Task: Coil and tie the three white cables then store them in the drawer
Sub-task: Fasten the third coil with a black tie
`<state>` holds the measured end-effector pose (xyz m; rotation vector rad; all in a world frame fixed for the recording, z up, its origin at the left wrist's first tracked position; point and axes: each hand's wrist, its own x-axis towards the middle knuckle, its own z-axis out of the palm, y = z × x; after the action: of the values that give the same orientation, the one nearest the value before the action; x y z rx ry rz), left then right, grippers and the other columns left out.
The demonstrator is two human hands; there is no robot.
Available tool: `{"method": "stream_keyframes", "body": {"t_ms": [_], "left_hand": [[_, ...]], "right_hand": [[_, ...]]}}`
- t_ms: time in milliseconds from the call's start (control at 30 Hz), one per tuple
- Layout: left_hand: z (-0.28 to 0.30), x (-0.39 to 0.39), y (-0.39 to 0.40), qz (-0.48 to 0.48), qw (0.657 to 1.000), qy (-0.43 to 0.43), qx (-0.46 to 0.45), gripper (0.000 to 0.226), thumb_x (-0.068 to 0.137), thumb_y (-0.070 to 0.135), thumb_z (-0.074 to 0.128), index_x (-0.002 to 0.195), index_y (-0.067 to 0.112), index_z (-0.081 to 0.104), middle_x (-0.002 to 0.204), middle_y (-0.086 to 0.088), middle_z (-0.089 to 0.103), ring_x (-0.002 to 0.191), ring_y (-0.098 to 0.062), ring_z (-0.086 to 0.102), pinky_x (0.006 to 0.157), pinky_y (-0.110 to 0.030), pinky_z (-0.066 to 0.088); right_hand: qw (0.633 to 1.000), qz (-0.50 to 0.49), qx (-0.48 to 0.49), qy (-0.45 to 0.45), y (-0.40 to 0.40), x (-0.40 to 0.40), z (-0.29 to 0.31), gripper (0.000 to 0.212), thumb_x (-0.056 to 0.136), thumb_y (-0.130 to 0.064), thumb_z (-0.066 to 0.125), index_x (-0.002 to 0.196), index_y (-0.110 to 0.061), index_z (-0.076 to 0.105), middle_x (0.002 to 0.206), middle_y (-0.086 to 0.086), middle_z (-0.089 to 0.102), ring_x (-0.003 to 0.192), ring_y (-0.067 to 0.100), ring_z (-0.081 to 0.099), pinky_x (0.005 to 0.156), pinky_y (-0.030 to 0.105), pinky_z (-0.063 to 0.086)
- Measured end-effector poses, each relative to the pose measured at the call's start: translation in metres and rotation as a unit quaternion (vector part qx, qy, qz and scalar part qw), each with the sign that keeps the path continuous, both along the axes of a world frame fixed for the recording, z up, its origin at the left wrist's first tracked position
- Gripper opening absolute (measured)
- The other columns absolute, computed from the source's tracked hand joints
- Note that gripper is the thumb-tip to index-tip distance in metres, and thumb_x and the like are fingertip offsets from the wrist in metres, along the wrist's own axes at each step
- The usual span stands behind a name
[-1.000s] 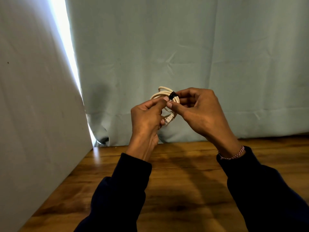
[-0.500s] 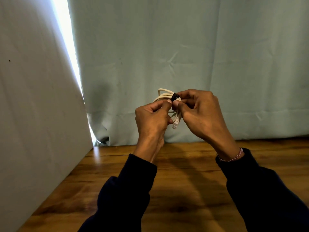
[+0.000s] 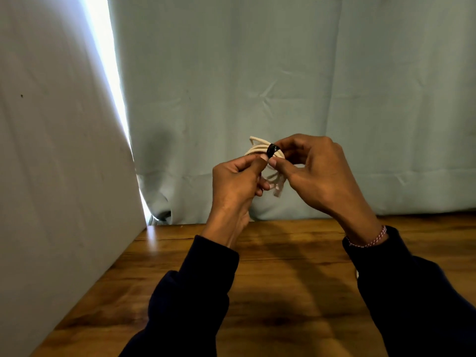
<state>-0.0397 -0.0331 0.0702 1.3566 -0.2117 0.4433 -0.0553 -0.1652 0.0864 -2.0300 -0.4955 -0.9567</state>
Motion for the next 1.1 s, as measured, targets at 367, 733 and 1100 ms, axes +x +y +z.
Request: {"method": "stream_keyframes", "body": {"t_ms": [367,733,1100], "left_hand": [[0.017,0.004,0.048,-0.213,0.963,0.165,-0.029,0.039,0.105,0.026,0.045,0.107,-0.008,0.064,0.109,-0.031,0.07,0.095,-0.038,0.073,0.082,-0.044,0.061],[0.01,0.012,0.051,-0.281,0.943,0.112,-0.139,0.023,0.089,0.01,0.063,0.104,-0.007,0.066,0.095,-0.025,0.072,0.083,-0.03,0.074,0.079,-0.041,0.062],[0.001,0.017,0.049,-0.398,0.914,0.02,-0.079,0.046,0.069,0.013,0.087,0.104,-0.009,0.068,0.089,-0.016,0.067,0.083,-0.025,0.067,0.09,-0.038,0.057]], "right_hand": [[0.977,-0.001,-0.188,-0.098,-0.017,0.004,0.001,0.027,0.07,-0.013,0.089,0.096,-0.017,0.079,0.1,0.0,0.075,0.096,0.015,0.067,0.084,0.034,0.057],[0.987,0.125,-0.088,-0.04,-0.032,0.004,0.007,0.043,0.072,-0.04,0.083,0.111,-0.022,0.075,0.113,-0.011,0.072,0.111,0.003,0.065,0.097,0.025,0.053],[0.995,0.049,-0.026,-0.078,-0.014,0.019,-0.005,0.017,0.085,-0.033,0.076,0.091,-0.016,0.078,0.094,-0.009,0.075,0.087,-0.003,0.069,0.076,0.012,0.055]]}}
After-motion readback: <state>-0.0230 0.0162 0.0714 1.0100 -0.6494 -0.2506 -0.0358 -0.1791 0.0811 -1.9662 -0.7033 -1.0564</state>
